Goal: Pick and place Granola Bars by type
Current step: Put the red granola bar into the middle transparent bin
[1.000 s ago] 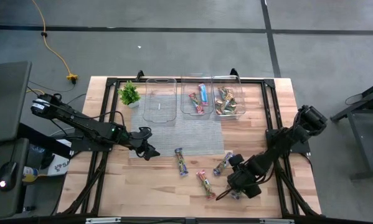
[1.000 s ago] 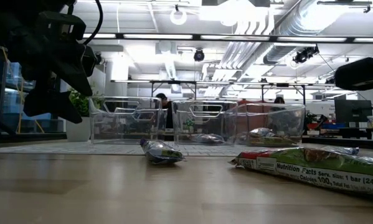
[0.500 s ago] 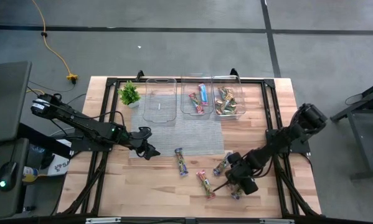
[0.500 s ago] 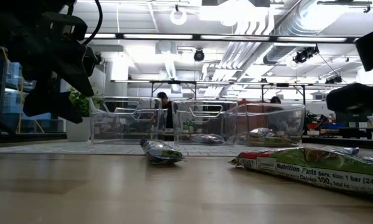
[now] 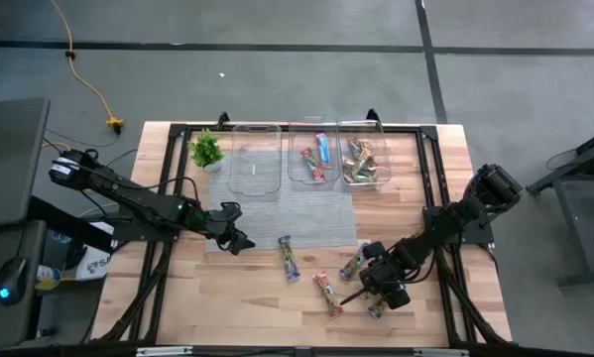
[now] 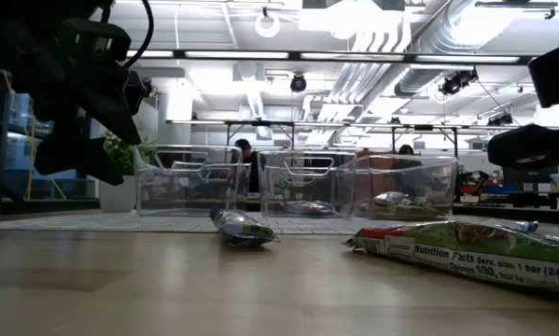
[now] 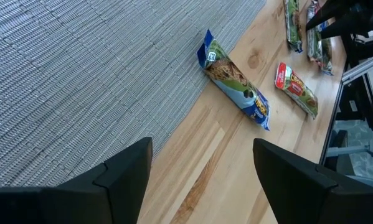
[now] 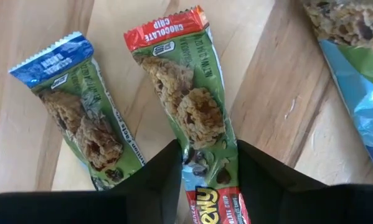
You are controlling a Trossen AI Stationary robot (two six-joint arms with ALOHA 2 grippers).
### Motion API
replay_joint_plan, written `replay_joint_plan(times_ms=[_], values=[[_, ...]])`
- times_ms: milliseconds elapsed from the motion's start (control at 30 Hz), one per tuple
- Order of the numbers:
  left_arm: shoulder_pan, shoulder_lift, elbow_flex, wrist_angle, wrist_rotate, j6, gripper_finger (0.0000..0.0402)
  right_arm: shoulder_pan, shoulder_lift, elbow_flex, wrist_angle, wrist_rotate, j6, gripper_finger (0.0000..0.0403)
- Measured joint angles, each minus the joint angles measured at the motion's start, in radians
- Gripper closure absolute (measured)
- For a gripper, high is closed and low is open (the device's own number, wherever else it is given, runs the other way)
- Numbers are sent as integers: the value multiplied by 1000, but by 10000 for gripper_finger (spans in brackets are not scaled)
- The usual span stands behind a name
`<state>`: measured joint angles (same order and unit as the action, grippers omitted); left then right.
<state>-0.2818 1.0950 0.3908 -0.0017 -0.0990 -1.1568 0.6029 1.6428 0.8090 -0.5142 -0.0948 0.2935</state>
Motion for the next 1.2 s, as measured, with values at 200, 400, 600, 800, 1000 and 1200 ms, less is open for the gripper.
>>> replay_joint_plan(times_ms=[200, 400, 600, 800, 1000, 1200], values=[[0, 0, 0, 0, 0, -2, 131, 0, 8, 57, -53, 27, 22, 298], [0, 0, 0, 0, 0, -3, 131, -17, 7, 225, -137, 133, -9, 306], [0, 0, 0, 1, 0, -20, 131, -108, 6, 442, -205, 353, -112, 307], [0, 0, 0, 2, 1, -23, 131, -339, 6, 625, -204, 420, -136, 307], [0, 0, 0, 2, 0, -51, 131, -622, 5, 742, -204, 419, -63, 307], [0, 0, 0, 2, 4, -83, 131, -887, 6, 756, -203, 376, 59, 307]])
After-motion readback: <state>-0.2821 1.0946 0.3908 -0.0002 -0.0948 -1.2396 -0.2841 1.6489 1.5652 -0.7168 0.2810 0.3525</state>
